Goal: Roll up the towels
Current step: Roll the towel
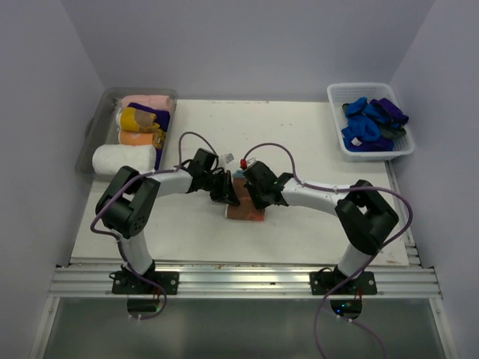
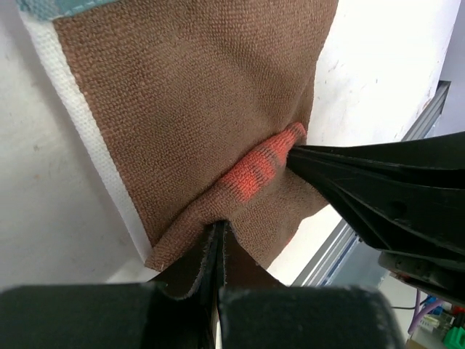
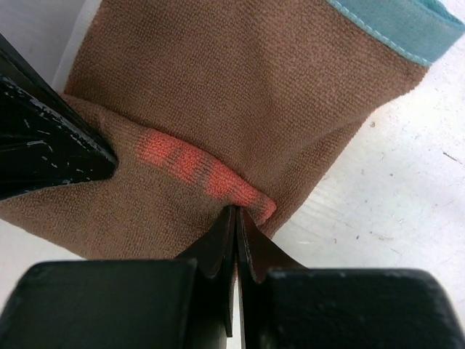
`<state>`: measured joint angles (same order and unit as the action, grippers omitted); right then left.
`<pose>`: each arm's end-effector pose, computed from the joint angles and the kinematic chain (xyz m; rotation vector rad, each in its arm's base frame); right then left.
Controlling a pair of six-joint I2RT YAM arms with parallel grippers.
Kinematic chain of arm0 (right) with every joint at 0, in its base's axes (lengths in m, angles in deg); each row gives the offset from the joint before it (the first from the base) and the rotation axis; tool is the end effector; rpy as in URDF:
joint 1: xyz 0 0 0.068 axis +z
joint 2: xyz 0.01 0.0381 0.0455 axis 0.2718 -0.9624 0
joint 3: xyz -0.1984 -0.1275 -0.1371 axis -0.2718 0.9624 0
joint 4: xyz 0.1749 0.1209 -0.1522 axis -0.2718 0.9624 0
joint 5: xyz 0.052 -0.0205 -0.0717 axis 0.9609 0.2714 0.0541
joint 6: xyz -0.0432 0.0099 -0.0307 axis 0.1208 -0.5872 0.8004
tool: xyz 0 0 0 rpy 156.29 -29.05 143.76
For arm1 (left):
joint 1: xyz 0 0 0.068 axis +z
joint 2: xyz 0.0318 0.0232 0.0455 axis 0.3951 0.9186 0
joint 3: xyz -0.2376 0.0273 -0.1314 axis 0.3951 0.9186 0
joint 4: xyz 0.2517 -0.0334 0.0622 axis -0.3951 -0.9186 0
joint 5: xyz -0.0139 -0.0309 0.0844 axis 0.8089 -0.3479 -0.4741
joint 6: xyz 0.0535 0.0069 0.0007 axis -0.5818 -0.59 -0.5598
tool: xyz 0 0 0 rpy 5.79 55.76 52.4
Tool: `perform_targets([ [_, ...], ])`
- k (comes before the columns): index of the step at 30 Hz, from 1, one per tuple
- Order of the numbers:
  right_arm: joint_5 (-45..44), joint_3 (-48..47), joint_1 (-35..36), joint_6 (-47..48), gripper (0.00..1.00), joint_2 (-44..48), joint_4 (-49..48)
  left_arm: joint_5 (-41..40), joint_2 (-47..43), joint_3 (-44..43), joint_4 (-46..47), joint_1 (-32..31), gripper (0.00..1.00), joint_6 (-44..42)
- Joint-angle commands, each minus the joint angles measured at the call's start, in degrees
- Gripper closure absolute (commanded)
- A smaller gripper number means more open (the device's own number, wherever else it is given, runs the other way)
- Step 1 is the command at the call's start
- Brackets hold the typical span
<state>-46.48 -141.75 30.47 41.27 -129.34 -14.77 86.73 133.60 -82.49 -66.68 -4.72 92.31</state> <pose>0.2403 0.2423 0.1753 -0.5760 2.5359 0.1859 0.2921 -0.1791 0.1335 0.1449 2.7176 -1.1824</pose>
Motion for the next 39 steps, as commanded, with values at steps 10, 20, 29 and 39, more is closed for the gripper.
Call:
perform_targets([
  [10, -5.62, 12.83, 6.92, -12.57, 0.99, 8.23, -2.98, -0.70, 1.53, -3.70, -1.62, 0.48, 1.00, -3.48],
  [20, -11.86, 10.56, 10.45, -11.29, 0.91, 18.51, 3.87, 1.41, 0.30, -1.50, -1.00, 0.39, 1.00, -4.18],
  [29, -17.75, -0.17, 18.97, 2.68, 0.60, 12.11, 6.17, 2.64, 1.26, -1.06, 0.58, 0.39, 1.00, -3.75],
  [39, -20.74, -3.51, 23.20, 9.47, 0.48, -0.63, 0.98, 4.13, 1.96, -2.11, 0.05, 0.39, 1.00, -4.97],
])
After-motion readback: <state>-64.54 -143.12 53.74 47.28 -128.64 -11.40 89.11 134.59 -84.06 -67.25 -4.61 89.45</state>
